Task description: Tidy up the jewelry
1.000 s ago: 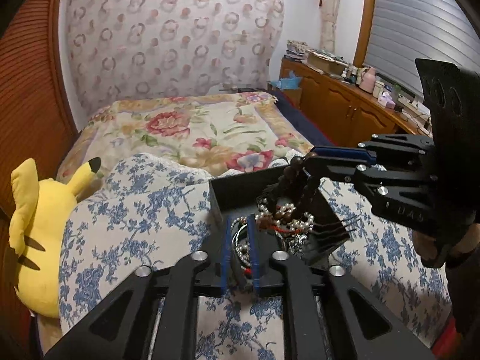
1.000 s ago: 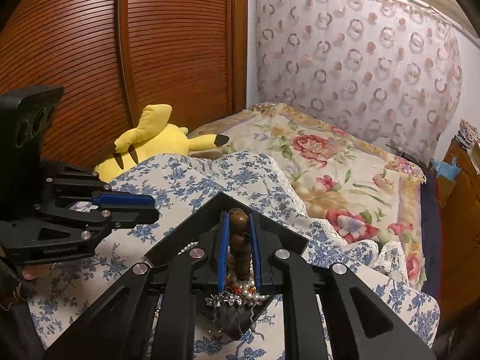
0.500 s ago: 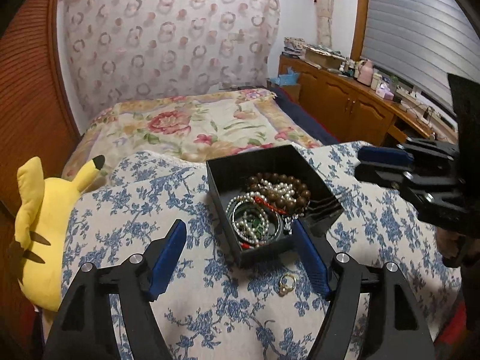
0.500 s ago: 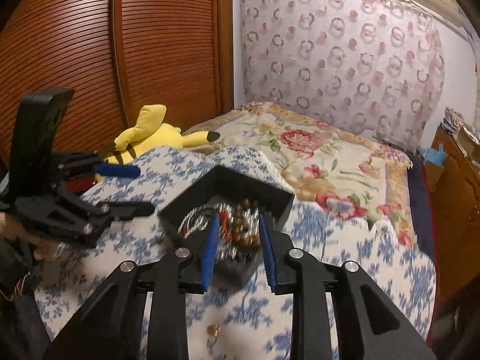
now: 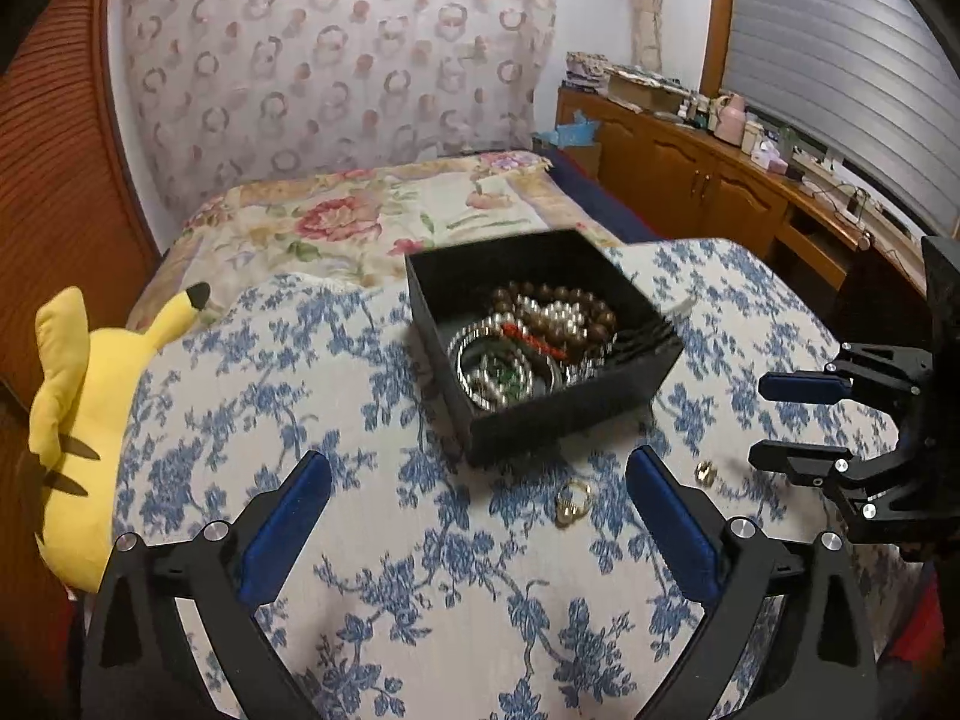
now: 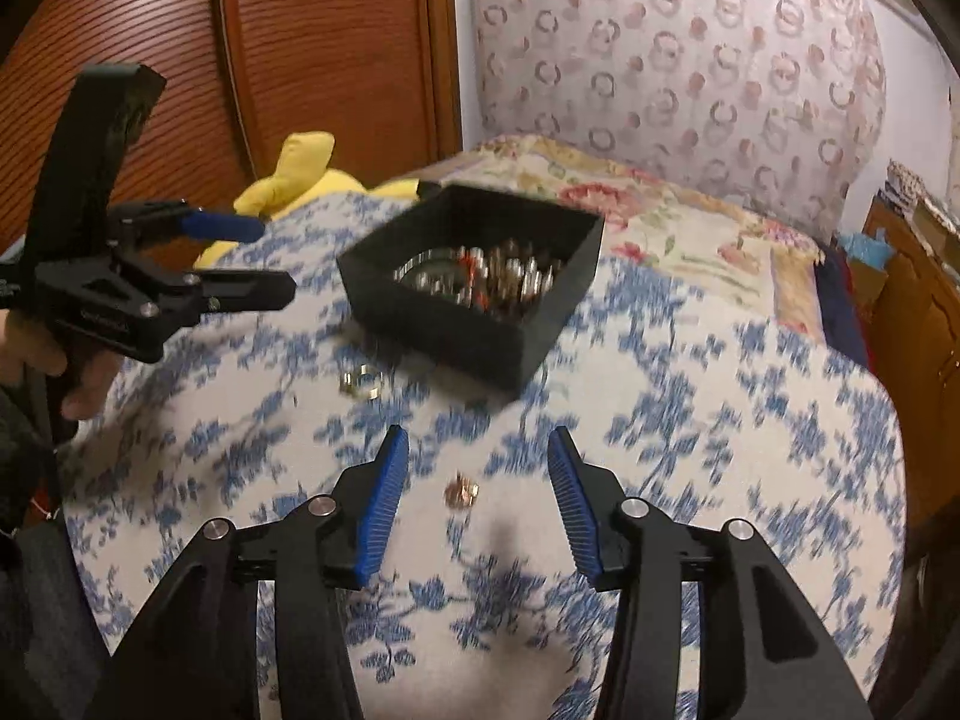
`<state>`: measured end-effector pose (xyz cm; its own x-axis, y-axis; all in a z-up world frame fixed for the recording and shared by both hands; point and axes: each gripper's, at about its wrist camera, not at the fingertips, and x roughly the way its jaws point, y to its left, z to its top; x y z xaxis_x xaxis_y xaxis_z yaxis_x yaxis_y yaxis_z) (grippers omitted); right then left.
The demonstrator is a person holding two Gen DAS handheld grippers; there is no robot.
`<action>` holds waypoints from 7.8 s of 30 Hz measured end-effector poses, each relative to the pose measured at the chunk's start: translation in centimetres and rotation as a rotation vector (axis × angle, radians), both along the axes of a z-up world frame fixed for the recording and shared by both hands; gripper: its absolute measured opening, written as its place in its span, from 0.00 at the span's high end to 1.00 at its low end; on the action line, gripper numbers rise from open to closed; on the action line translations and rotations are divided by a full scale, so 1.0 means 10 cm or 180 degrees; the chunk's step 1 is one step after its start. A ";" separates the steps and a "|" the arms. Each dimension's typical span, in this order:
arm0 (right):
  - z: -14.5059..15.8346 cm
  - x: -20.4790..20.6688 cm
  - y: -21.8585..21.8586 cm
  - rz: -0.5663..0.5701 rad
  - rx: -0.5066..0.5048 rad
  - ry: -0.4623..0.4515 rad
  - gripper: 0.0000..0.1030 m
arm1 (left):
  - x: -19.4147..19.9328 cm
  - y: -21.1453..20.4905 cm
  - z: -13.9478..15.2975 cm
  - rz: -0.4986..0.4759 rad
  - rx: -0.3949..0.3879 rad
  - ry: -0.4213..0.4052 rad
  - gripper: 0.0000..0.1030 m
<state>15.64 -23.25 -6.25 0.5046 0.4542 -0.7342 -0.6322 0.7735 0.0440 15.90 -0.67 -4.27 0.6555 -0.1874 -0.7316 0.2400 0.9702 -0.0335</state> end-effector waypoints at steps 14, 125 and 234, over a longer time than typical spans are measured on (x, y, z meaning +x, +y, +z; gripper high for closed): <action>-0.33 0.02 0.22 0.0185 -0.0315 0.0137 0.58 | -0.02 -0.04 -0.38 -0.0050 0.0041 0.0313 0.08; 0.45 1.08 0.64 -0.0197 0.0194 -0.0304 0.31 | 0.24 0.40 0.25 0.0565 -0.0007 -0.0295 0.08; 0.84 -0.96 -0.31 -0.1242 0.0702 -0.1066 0.03 | -1.35 -0.06 0.80 0.0589 -0.0063 -0.0963 0.08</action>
<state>6.05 -26.32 2.12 0.8554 0.3118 -0.4135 -0.3083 0.9482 0.0772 2.45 -1.26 3.75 0.8661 -0.0574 -0.4965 0.0622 0.9980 -0.0070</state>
